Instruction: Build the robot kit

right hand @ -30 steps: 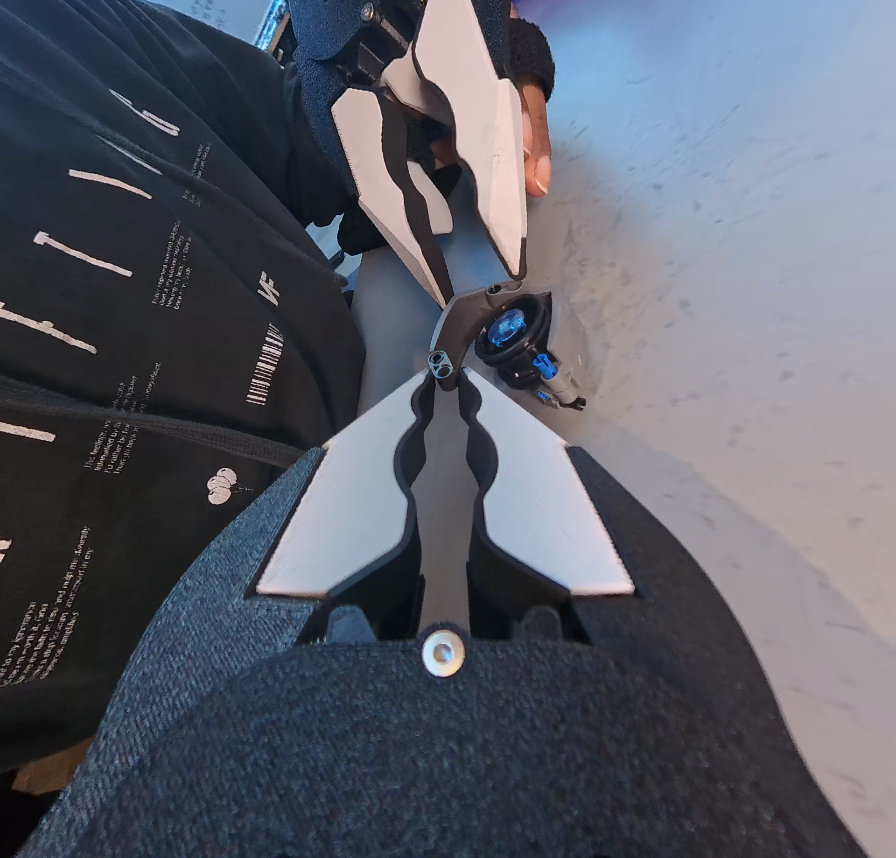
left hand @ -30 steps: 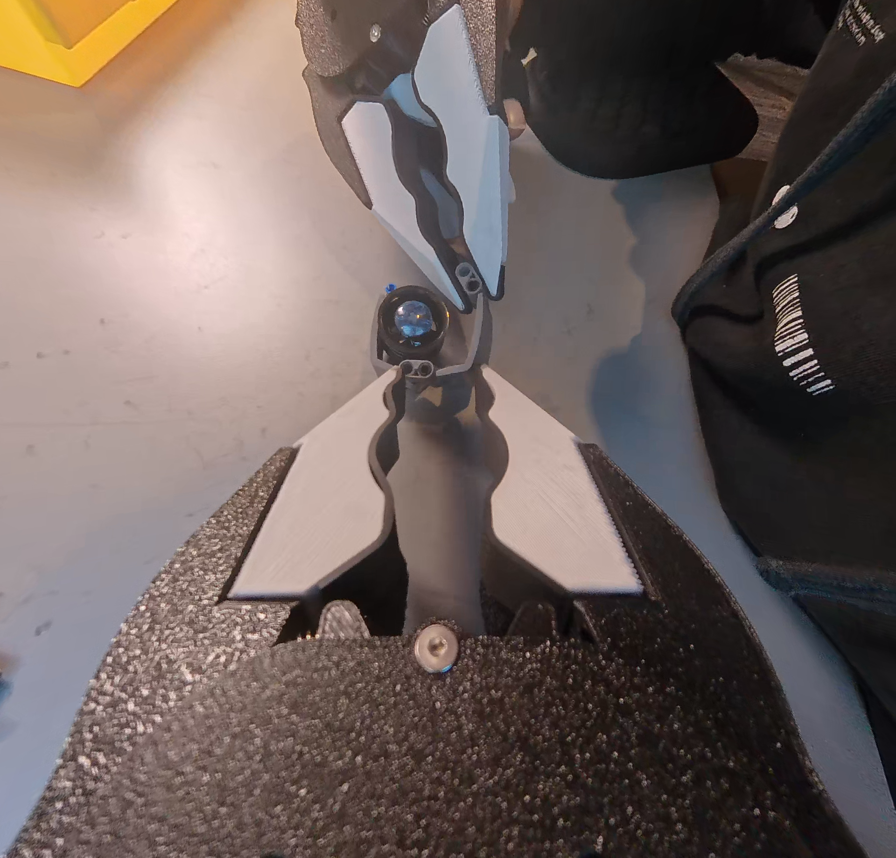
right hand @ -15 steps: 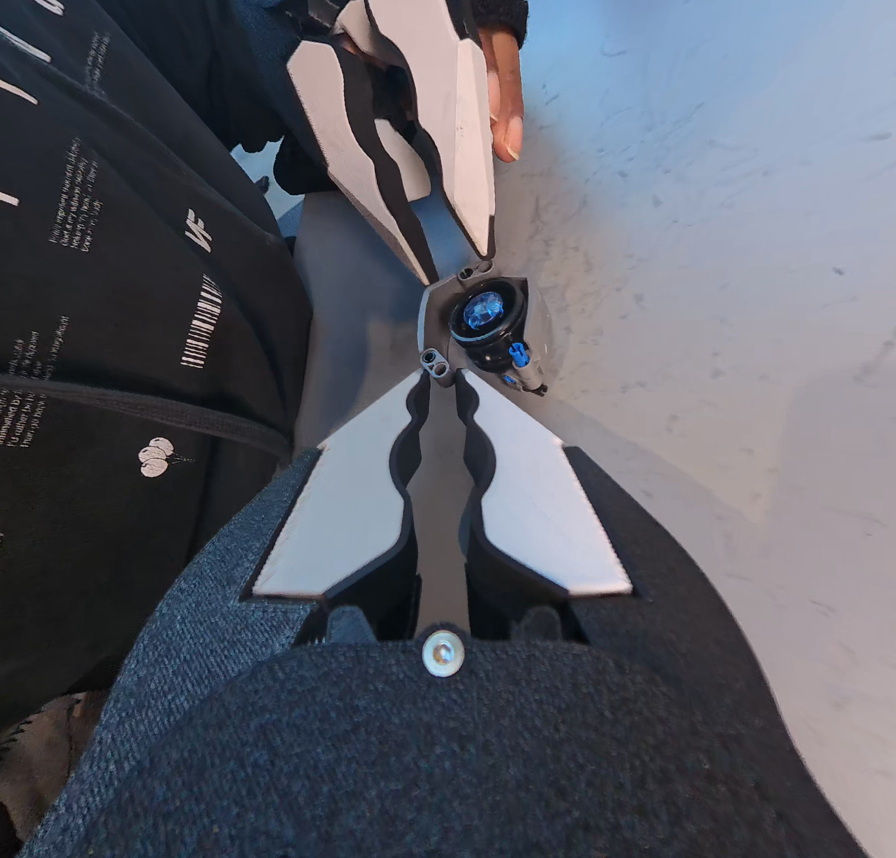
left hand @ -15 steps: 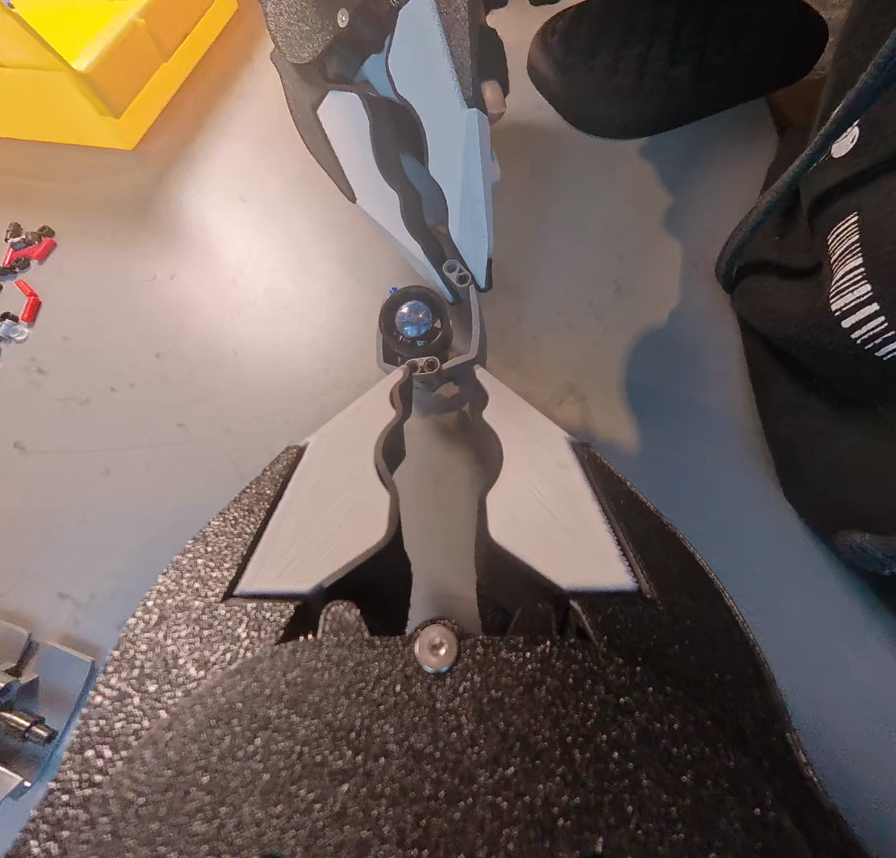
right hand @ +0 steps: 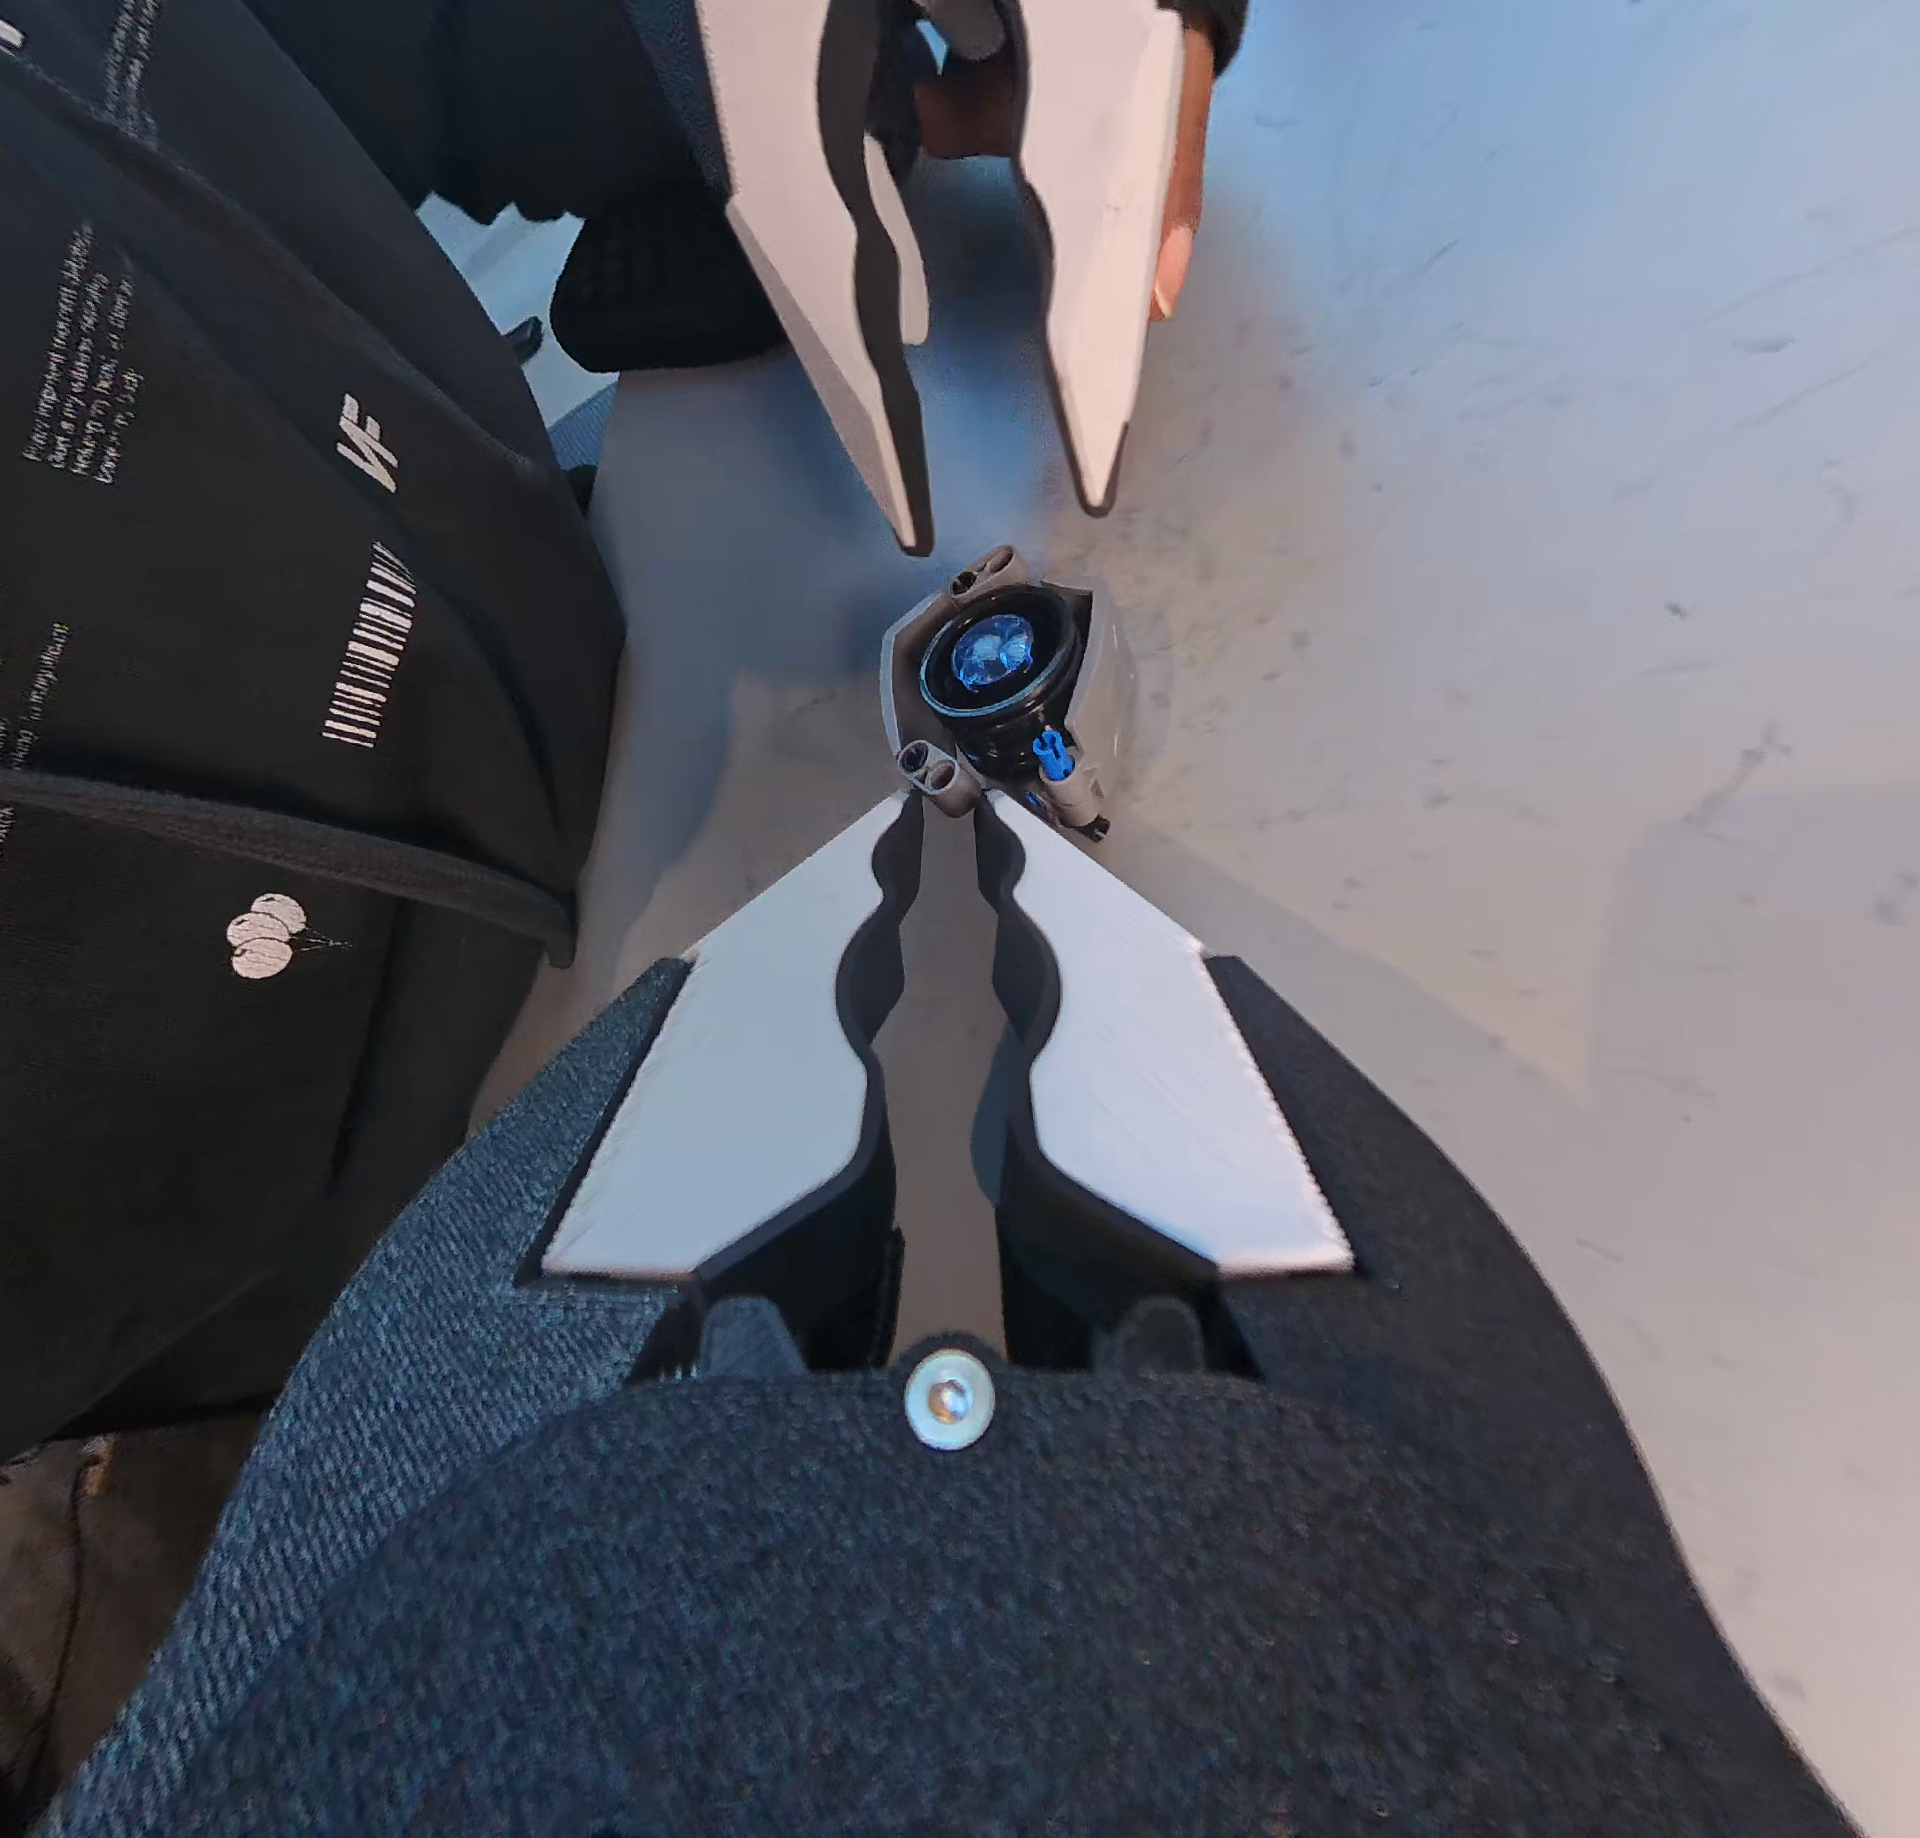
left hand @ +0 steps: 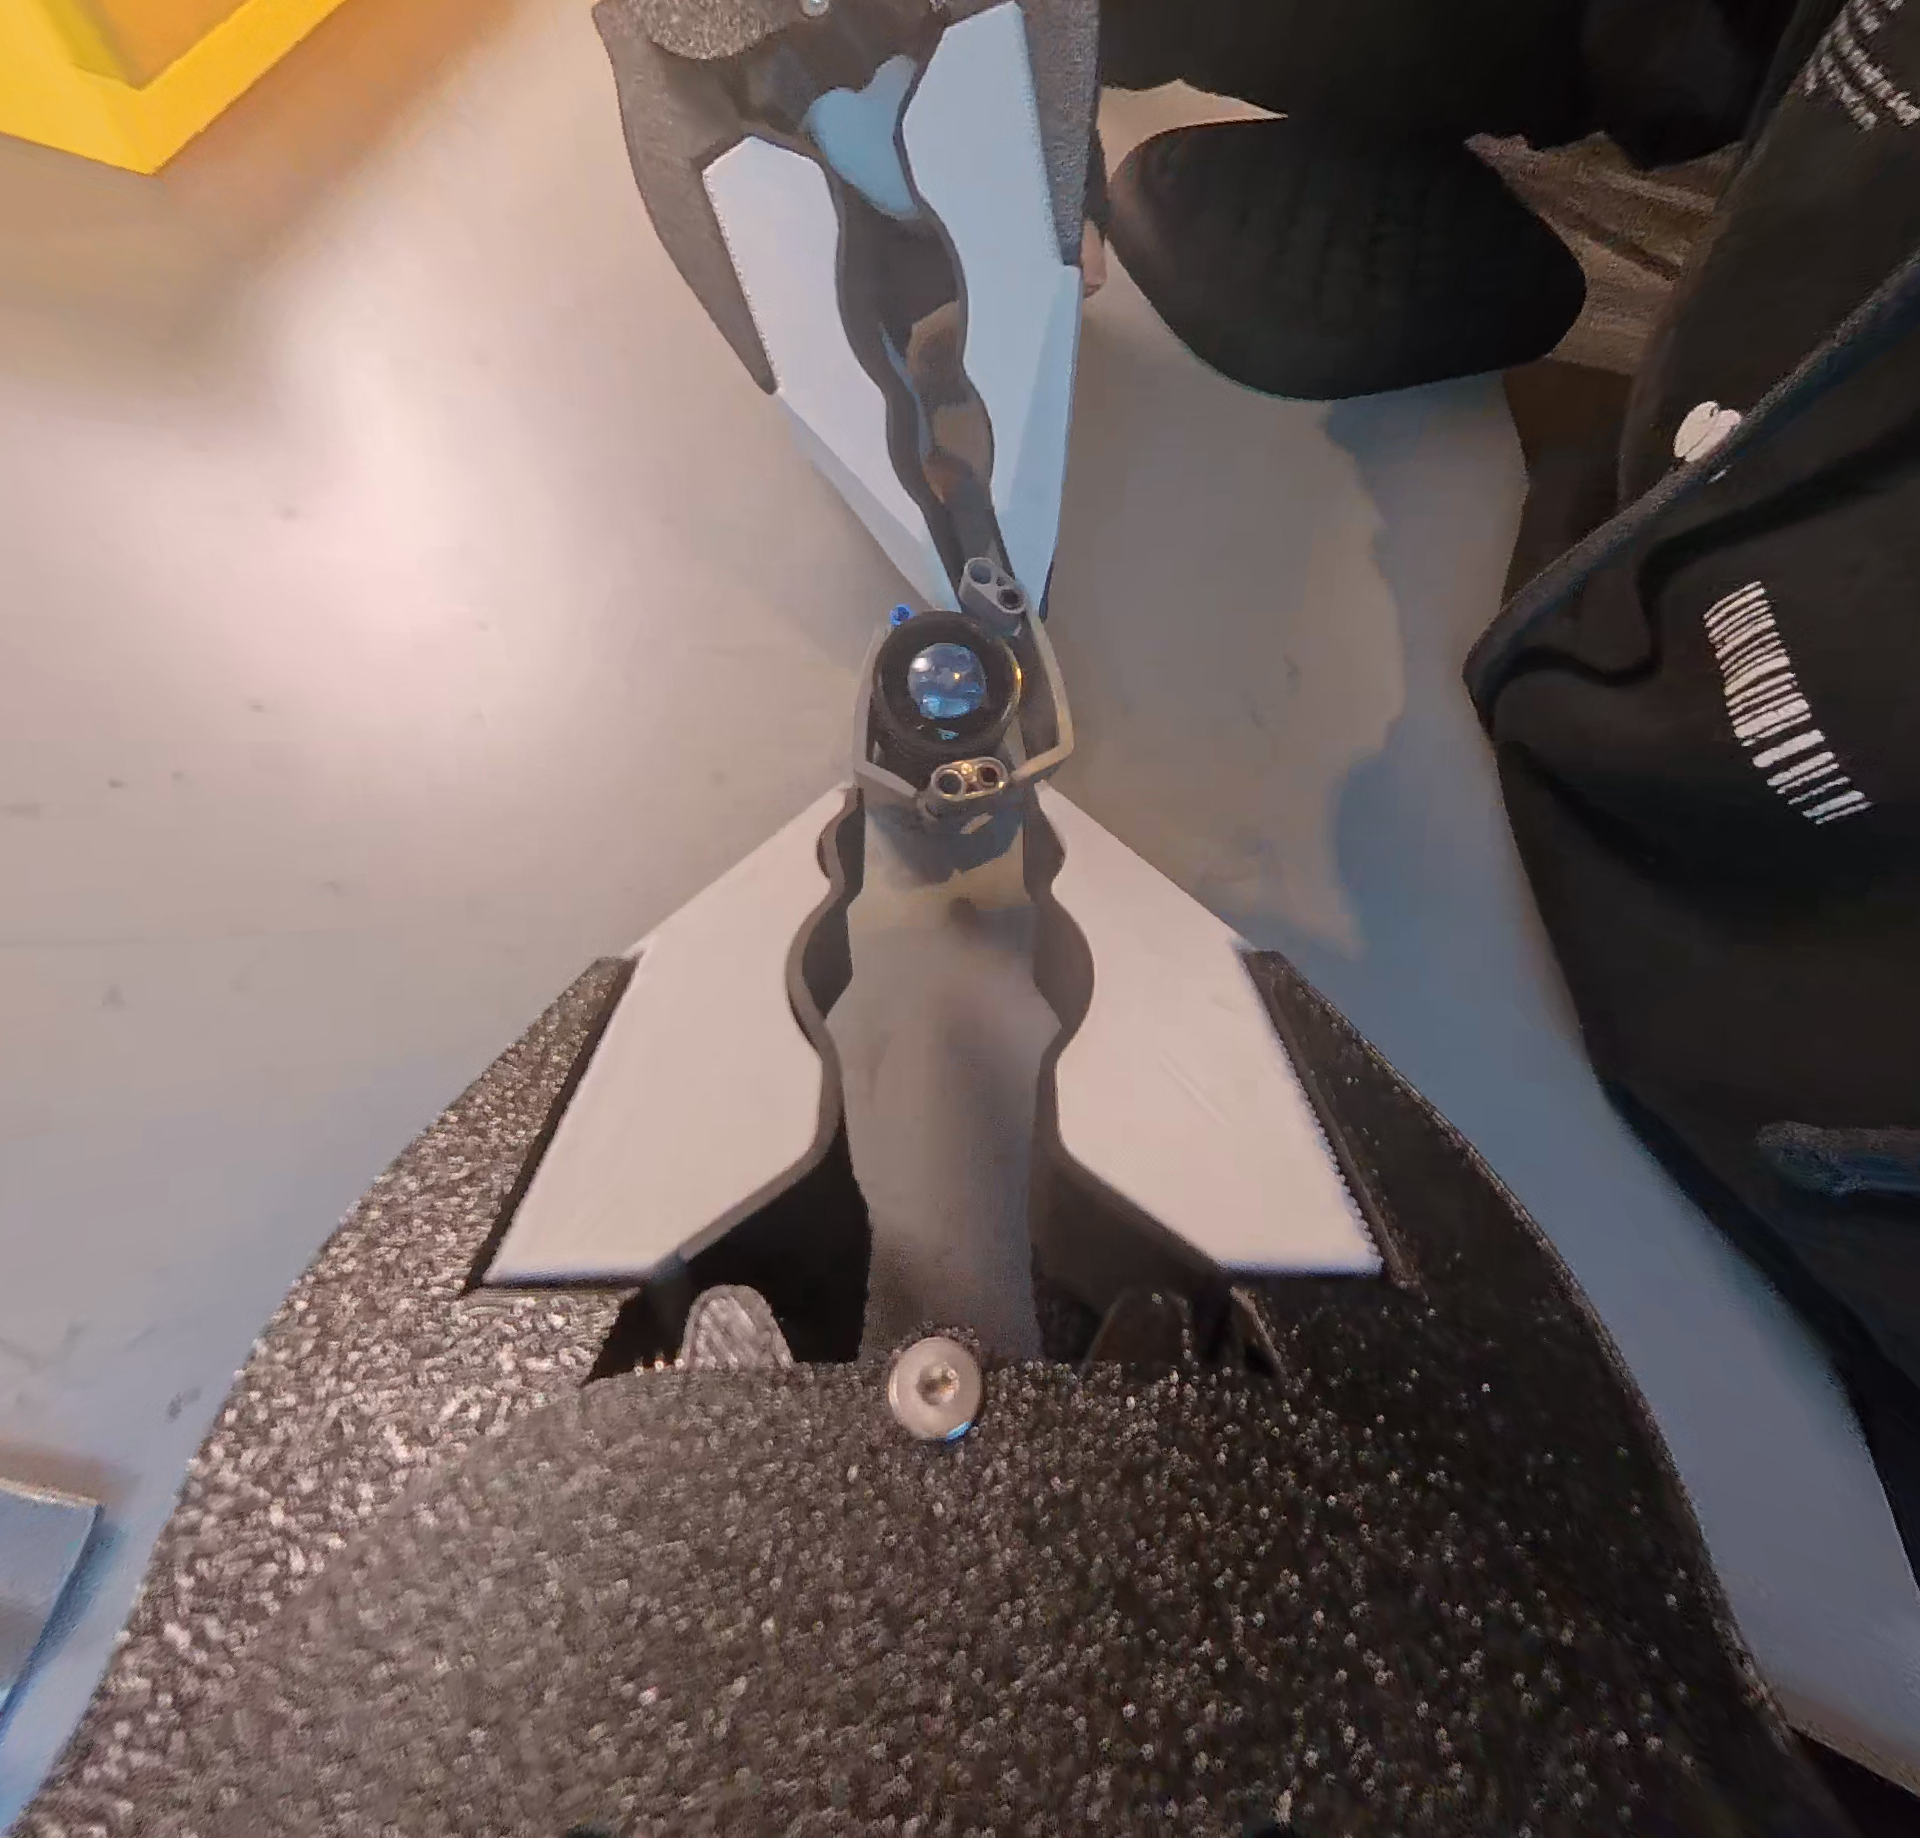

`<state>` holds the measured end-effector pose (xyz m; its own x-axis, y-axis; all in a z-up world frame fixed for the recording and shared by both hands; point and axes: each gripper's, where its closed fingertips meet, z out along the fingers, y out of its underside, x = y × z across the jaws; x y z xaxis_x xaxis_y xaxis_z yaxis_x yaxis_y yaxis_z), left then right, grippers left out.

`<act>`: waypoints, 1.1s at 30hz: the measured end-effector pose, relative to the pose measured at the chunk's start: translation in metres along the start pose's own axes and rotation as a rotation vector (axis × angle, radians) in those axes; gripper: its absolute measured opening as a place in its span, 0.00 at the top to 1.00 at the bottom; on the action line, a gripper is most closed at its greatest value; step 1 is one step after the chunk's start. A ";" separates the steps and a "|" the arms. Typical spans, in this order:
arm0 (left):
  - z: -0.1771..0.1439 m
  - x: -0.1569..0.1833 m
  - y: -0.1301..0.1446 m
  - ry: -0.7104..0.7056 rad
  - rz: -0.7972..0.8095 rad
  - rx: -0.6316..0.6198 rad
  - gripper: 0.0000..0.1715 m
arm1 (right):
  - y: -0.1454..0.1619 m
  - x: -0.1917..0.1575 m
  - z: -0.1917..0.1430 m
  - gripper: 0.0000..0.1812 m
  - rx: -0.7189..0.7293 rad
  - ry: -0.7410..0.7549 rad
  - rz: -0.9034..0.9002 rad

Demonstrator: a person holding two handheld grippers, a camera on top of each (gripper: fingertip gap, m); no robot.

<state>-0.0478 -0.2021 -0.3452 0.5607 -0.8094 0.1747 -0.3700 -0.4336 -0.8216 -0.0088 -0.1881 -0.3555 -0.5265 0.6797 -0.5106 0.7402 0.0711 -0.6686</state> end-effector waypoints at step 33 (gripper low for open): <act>0.011 0.000 -0.002 0.135 0.023 -0.015 1.00 | 0.007 0.003 -0.001 0.96 -0.025 0.007 0.052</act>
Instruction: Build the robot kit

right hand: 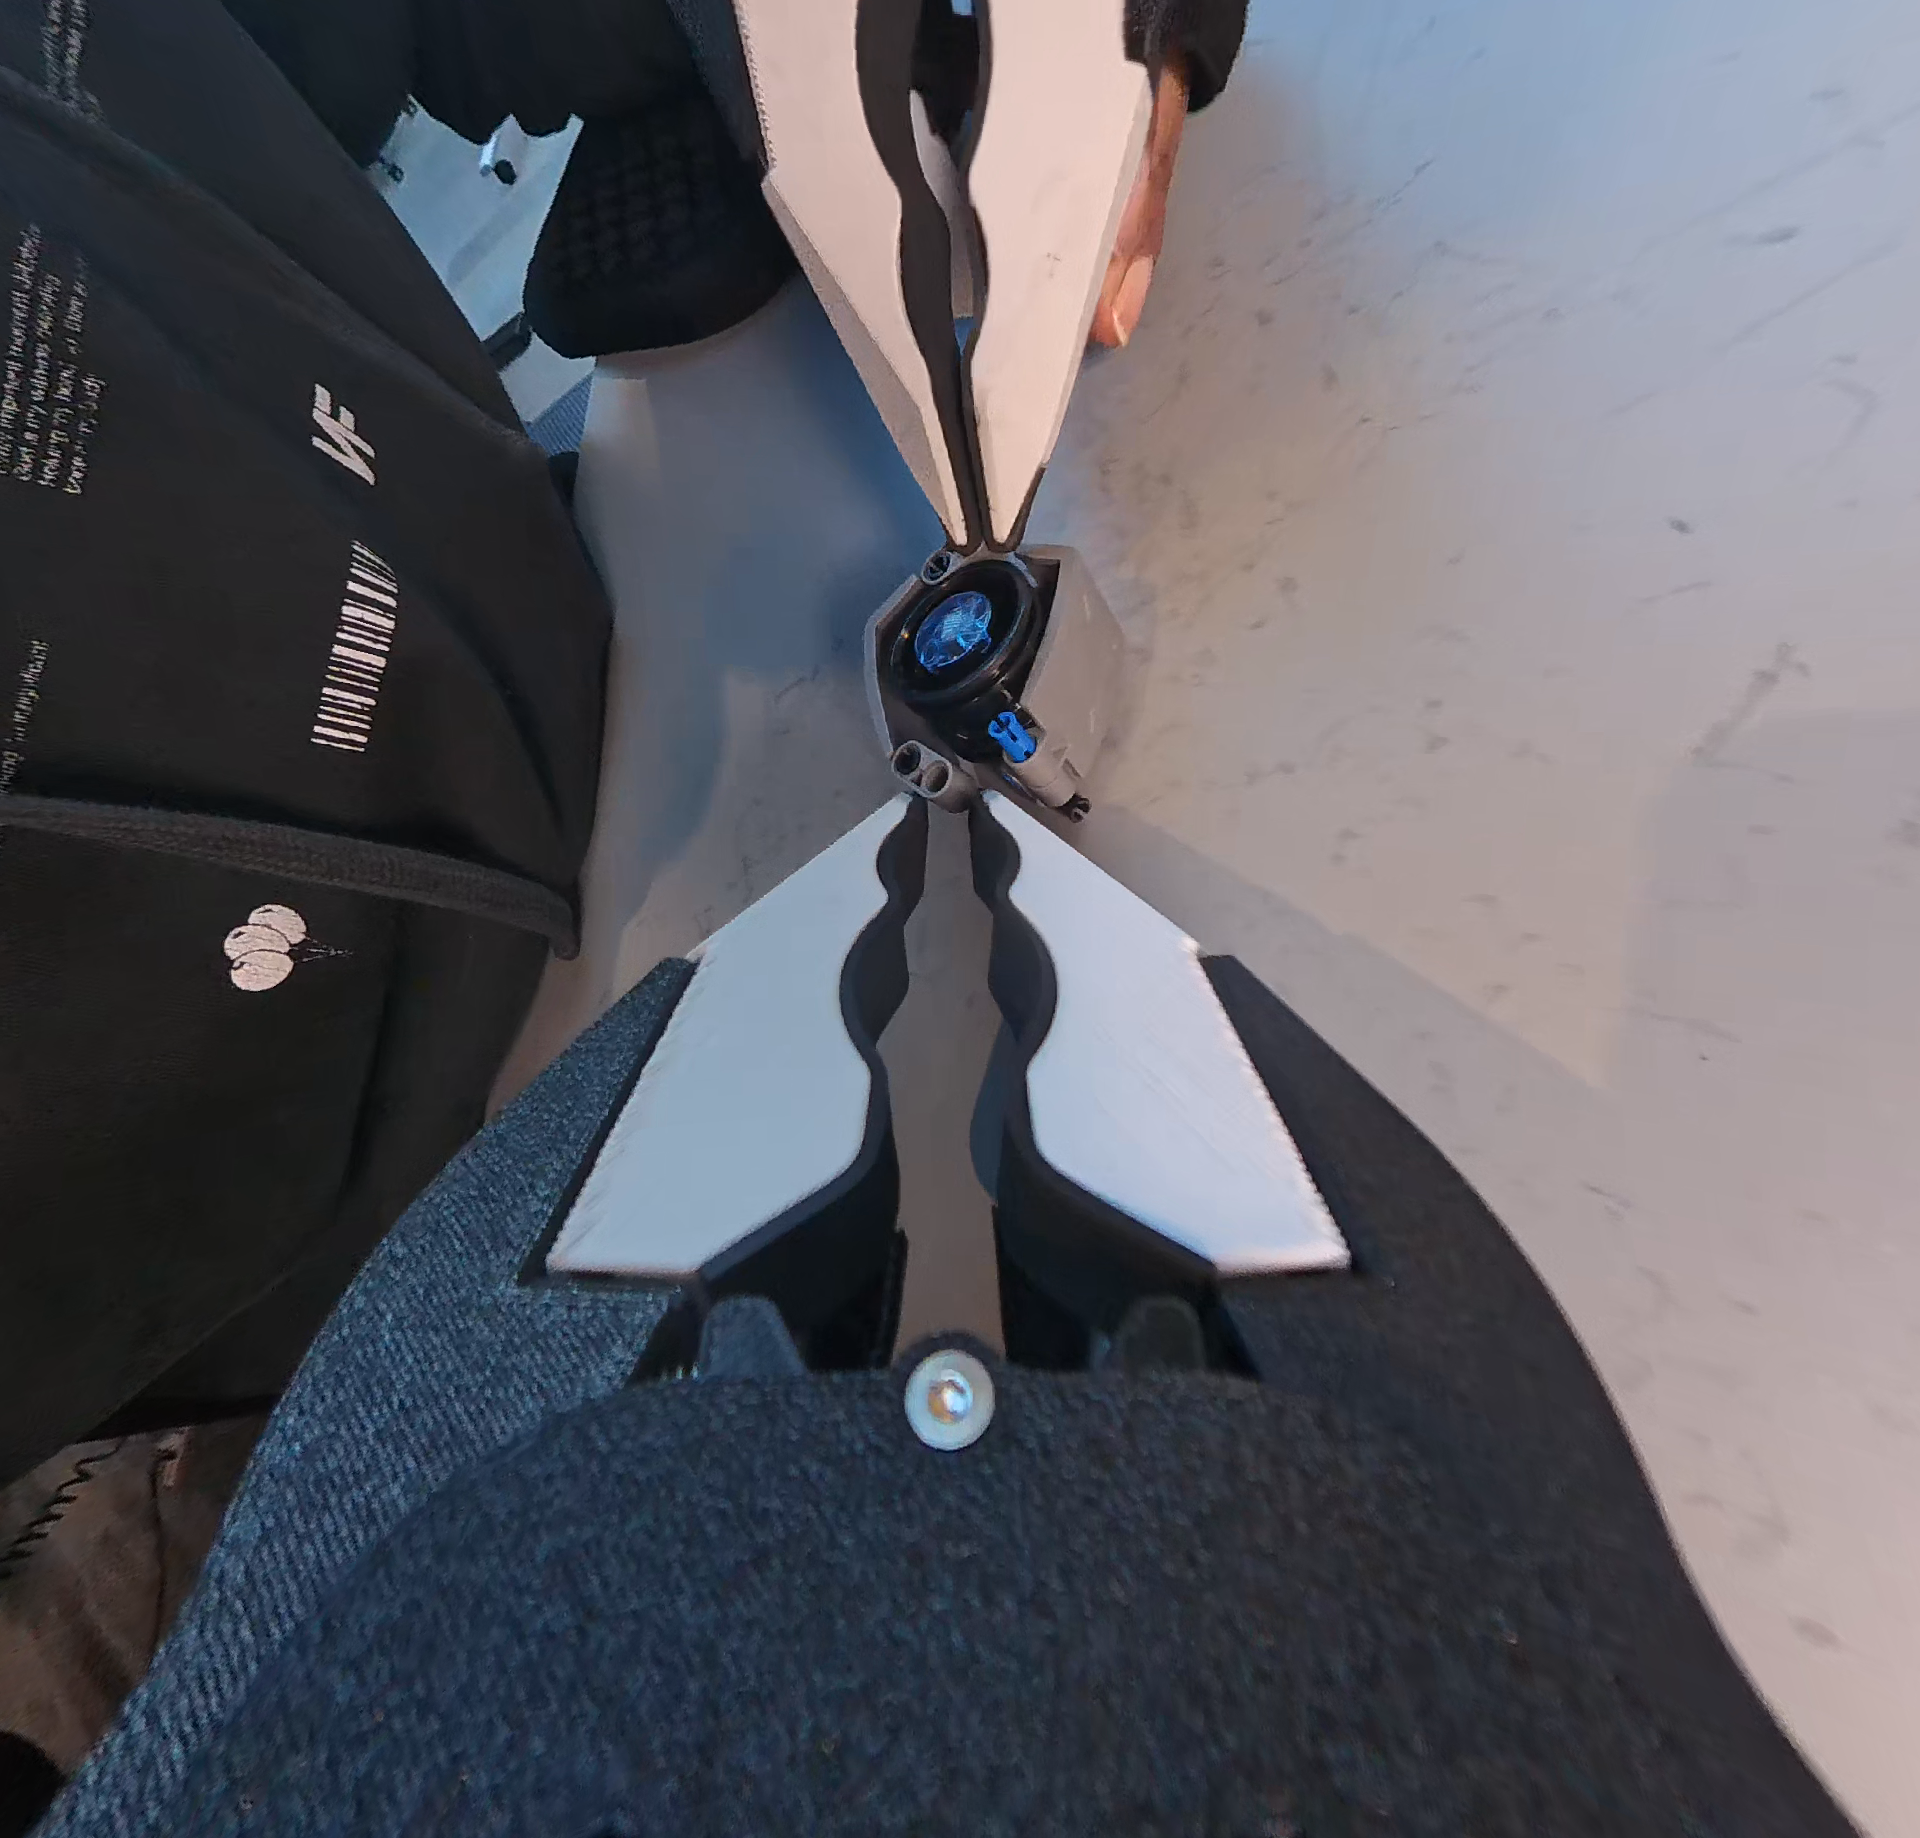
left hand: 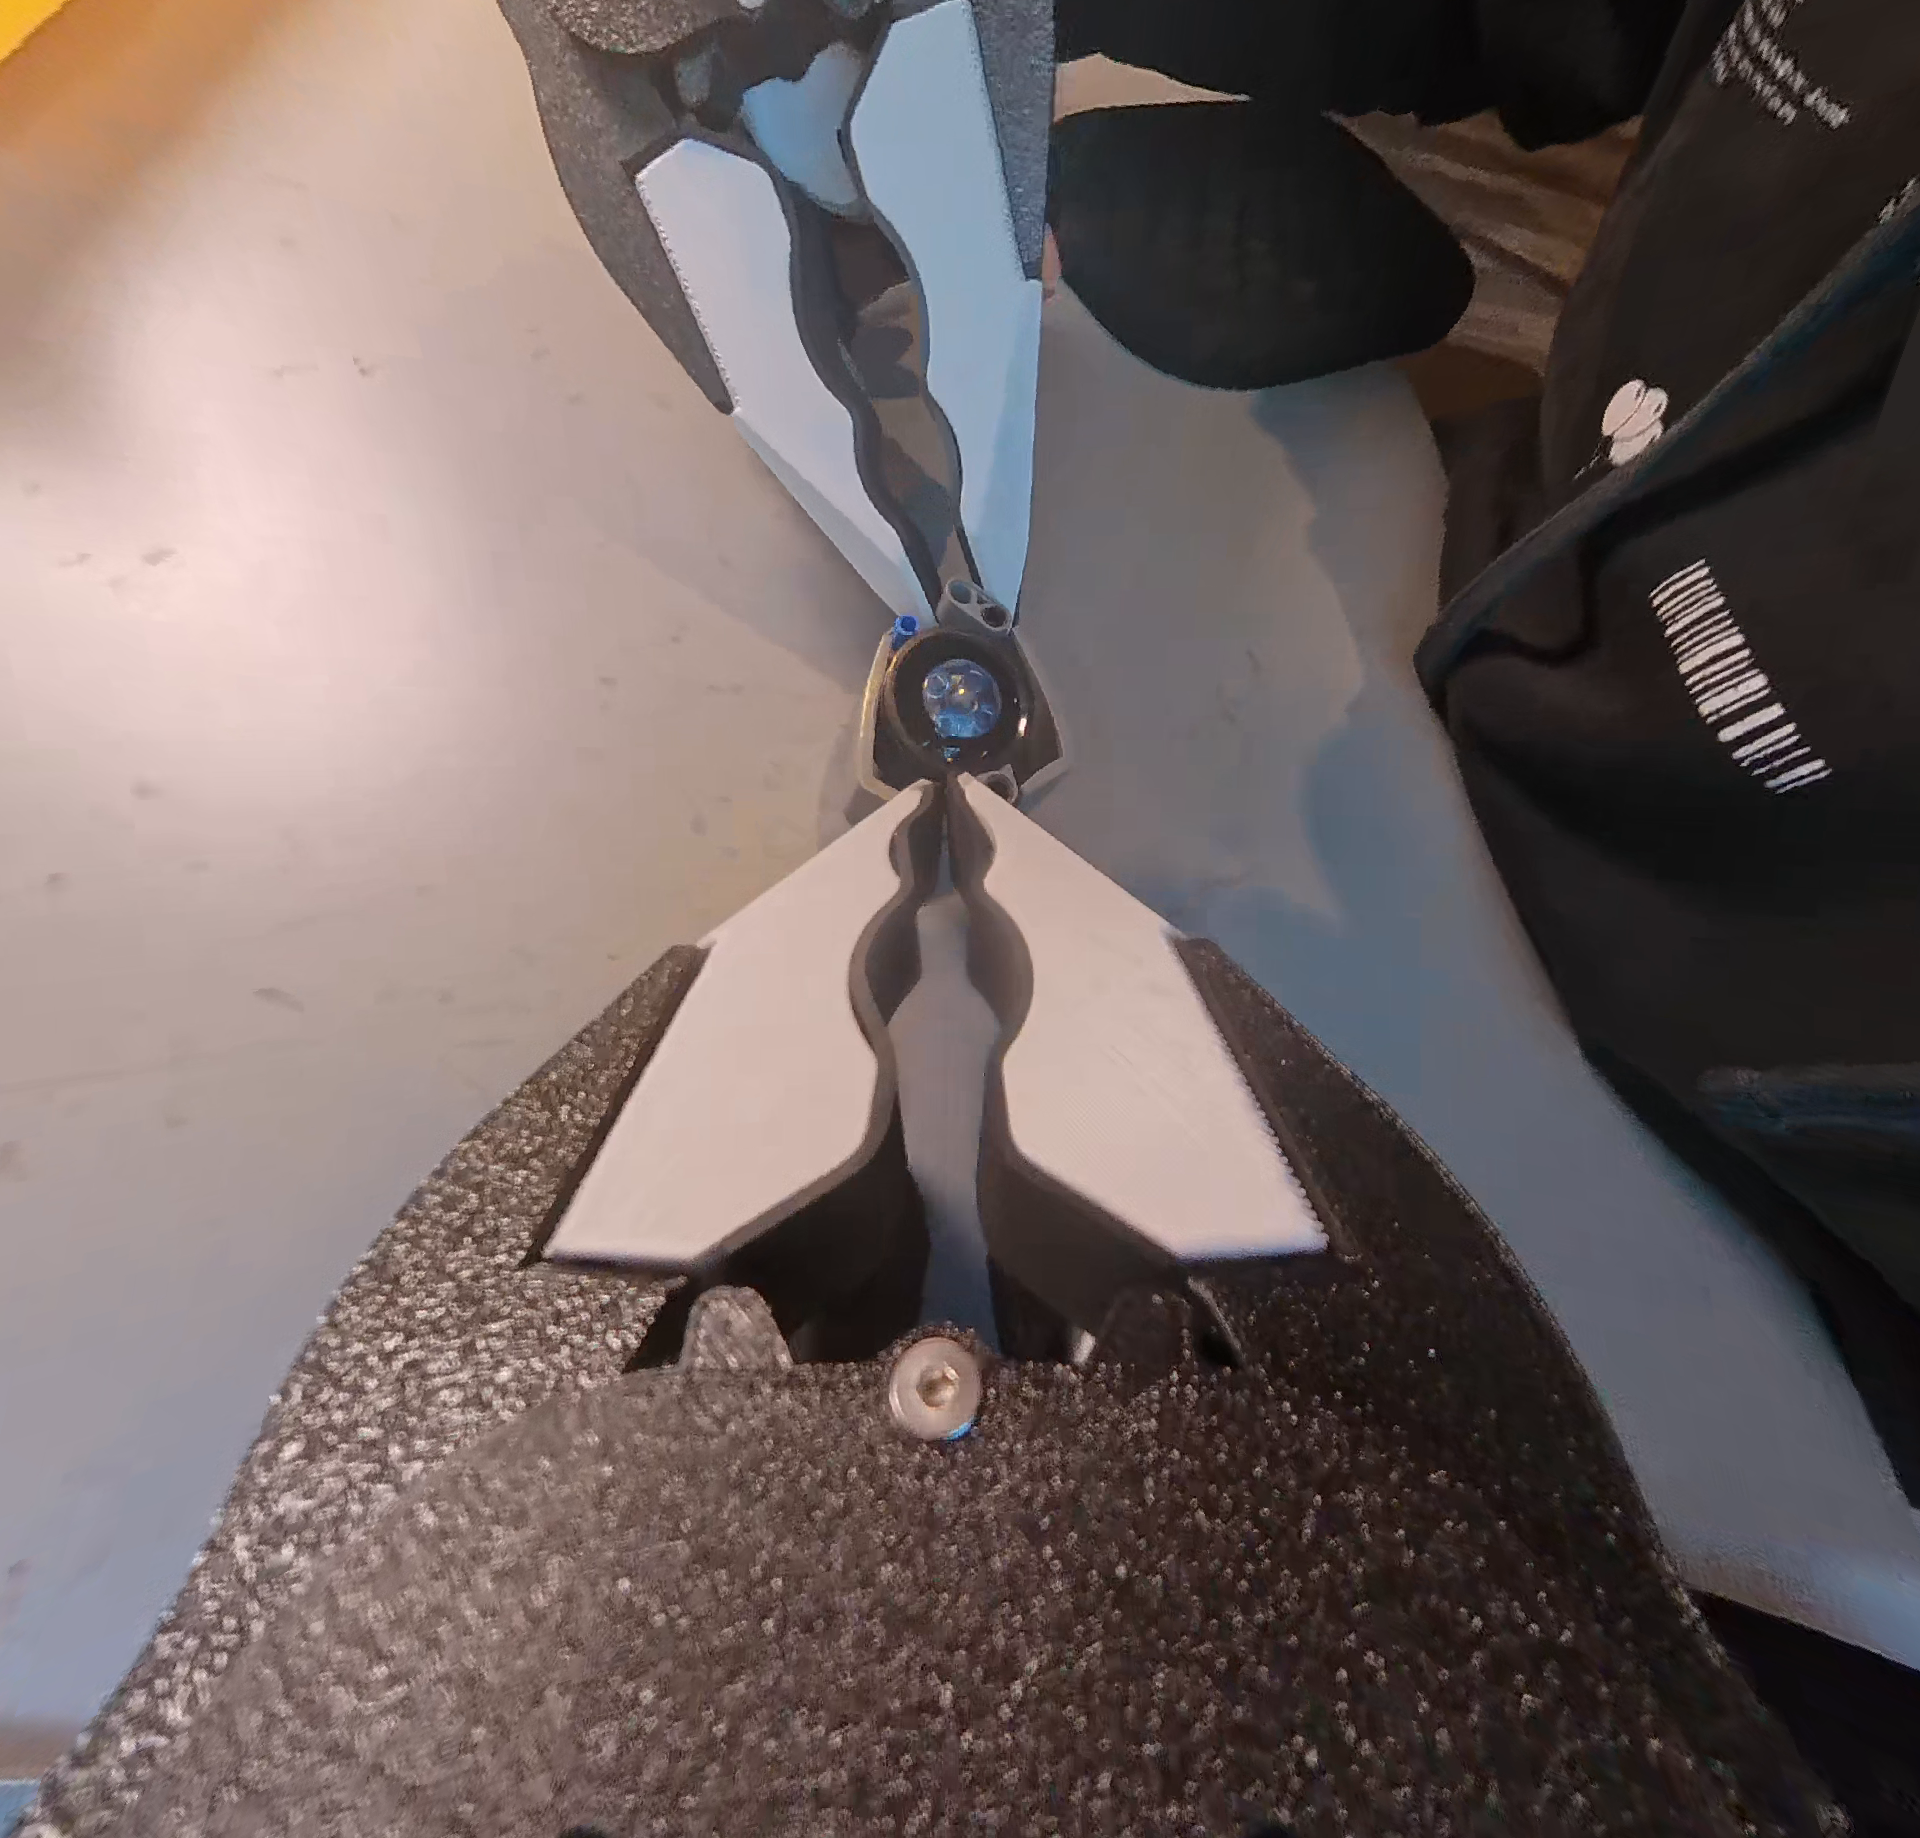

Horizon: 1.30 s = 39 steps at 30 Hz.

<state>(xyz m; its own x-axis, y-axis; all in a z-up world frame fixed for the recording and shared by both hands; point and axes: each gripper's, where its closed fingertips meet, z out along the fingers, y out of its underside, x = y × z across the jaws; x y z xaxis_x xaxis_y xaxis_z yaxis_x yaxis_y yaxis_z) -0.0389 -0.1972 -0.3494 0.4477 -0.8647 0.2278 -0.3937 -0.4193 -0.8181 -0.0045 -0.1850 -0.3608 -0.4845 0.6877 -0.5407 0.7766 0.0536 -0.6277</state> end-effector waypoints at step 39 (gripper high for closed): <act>-0.036 -0.043 0.000 -0.387 0.206 0.018 0.96 | -0.017 0.014 -0.040 0.86 0.159 0.302 -0.223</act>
